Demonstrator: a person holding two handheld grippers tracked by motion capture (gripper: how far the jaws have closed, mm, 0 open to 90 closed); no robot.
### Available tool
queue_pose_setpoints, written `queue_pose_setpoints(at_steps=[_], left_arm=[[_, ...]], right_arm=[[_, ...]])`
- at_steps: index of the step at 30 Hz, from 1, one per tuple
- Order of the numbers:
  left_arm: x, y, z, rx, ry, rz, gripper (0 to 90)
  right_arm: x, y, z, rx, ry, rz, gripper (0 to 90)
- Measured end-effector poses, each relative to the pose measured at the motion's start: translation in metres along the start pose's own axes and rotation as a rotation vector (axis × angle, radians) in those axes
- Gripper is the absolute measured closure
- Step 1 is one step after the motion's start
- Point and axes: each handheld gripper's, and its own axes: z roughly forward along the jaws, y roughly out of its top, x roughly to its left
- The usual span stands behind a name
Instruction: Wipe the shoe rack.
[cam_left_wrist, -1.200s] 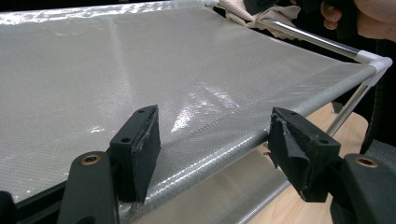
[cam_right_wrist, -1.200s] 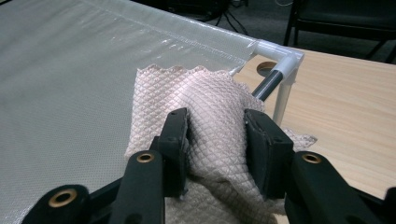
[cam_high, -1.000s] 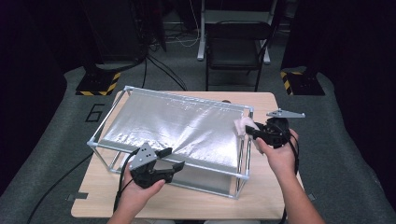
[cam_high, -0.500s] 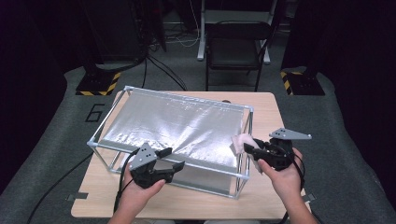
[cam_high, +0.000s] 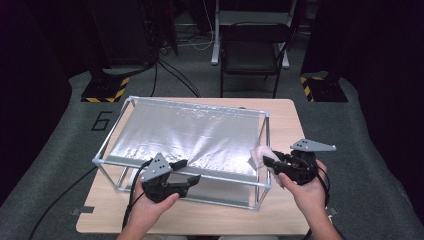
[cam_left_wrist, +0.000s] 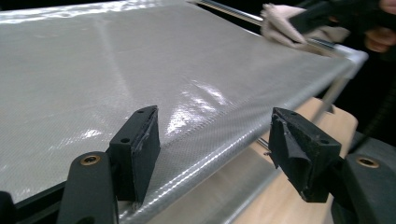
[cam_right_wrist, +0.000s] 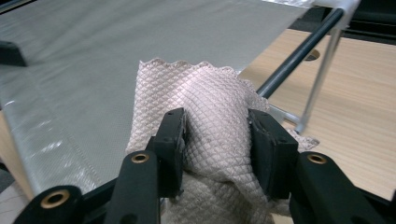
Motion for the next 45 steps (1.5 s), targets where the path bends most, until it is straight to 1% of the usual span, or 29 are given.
queue_pose_setpoints(at_steps=[1,2,5,8,9,10,12,13,14,15,16,17,19,21,24,25,26,27,29,32,34,35,37,39,40,41,42,43,45], left_arm=[[0.0,0.001,-0.001,0.005,-0.006,0.004,34.0],[0.0,0.001,-0.002,0.009,-0.004,0.003,34.0],[0.002,0.001,-0.008,0.025,0.029,0.022,34.0],[0.007,0.0,-0.016,0.027,0.061,0.023,34.0],[0.007,-0.001,-0.018,0.028,0.066,0.013,34.0],[0.009,-0.002,-0.019,0.03,0.069,0.018,34.1],[0.01,-0.004,-0.018,0.02,0.077,0.014,34.3],[0.01,-0.005,-0.017,0.028,0.099,0.025,34.8],[0.008,-0.006,-0.016,0.035,0.13,0.047,38.2],[0.007,-0.006,-0.014,0.037,0.144,0.069,39.8],[0.006,-0.007,-0.014,0.033,0.149,0.072,39.6],[0.006,-0.007,-0.014,0.033,0.149,0.072,39.6],[0.008,-0.009,-0.014,0.015,0.138,0.049,39.7],[0.01,-0.01,-0.014,0.01,0.132,0.04,39.9],[0.011,-0.01,-0.014,0.006,0.128,0.026,39.9],[0.011,-0.01,-0.014,0.002,0.129,0.02,39.8],[0.012,-0.009,-0.014,0.001,0.129,0.015,39.8],[0.012,-0.009,-0.014,0.002,0.128,0.016,39.9],[0.012,-0.009,-0.013,-0.007,0.122,0.002,39.8],[0.01,-0.009,-0.012,-0.01,0.126,0.005,39.8],[0.01,-0.008,-0.012,-0.009,0.107,-0.001,39.7],[0.011,-0.007,-0.013,-0.002,0.086,-0.004,39.6],[0.01,-0.006,-0.016,-0.007,0.071,-0.003,39.6],[0.011,-0.005,-0.019,0.004,0.098,0.018,37.9],[0.011,-0.006,-0.021,0.003,0.111,0.019,37.9],[0.014,-0.007,-0.026,0.002,0.118,0.015,36.9],[0.014,-0.007,-0.026,0.002,0.118,0.015,36.9],[0.017,-0.009,-0.029,-0.007,0.13,0.012,36.9],[0.021,-0.011,-0.034,-0.008,0.151,0.012,36.9]], right_arm=[[-0.002,0.001,0.001,0.003,-0.001,0.01,58.6],[-0.004,0.002,0.001,0.006,-0.005,0.008,58.7],[-0.009,0.005,0.004,0.004,-0.022,0.01,58.9],[-0.016,0.006,0.005,0.001,-0.03,0.025,58.9],[-0.017,0.007,0.005,-0.001,-0.033,0.025,58.9],[-0.019,0.007,0.006,-0.002,-0.037,0.026,58.9],[-0.02,0.008,0.007,0.001,-0.036,0.035,58.8],[-0.021,0.009,0.007,0.001,-0.036,0.033,58.5],[-0.02,0.008,0.007,0.0,-0.033,0.038,58.0],[-0.02,0.008,0.007,-0.003,-0.029,0.046,57.7],[-0.018,0.007,0.007,-0.002,-0.034,0.046,57.5],[-0.018,0.006,0.006,-0.005,-0.036,0.038,57.4],[-0.016,0.004,0.005,-0.008,-0.037,0.039,57.3],[-0.015,0.002,0.003,-0.009,-0.034,0.037,57.3],[-0.01,-0.004,-0.003,-0.009,-0.025,0.038,57.2],[-0.009,-0.007,-0.007,-0.014,-0.011,0.041,57.2],[-0.009,-0.007,-0.007,-0.014,-0.011,0.041,57.2],[-0.007,-0.011,-0.012,-0.016,0.001,0.053,57.2],[-0.006,-0.013,-0.014,-0.017,0.001,0.047,57.3],[-0.007,-0.012,-0.014,-0.014,0.002,0.044,57.5],[-0.01,-0.01,-0.013,-0.01,-0.005,0.039,58.1],[-0.013,-0.008,-0.011,-0.008,-0.016,0.035,58.7],[-0.015,-0.007,-0.01,-0.005,-0.017,0.035,58.9],[-0.019,-0.005,-0.008,-0.003,-0.026,0.038,59.5],[-0.02,-0.004,-0.008,-0.006,-0.033,0.044,59.7],[-0.022,-0.002,-0.006,-0.004,-0.053,0.039,60.0],[-0.022,-0.002,-0.006,-0.004,-0.053,0.039,60.0],[-0.022,-0.001,-0.006,-0.003,-0.057,0.032,60.1],[-0.025,0.001,-0.004,0.001,-0.061,0.039,60.4]])
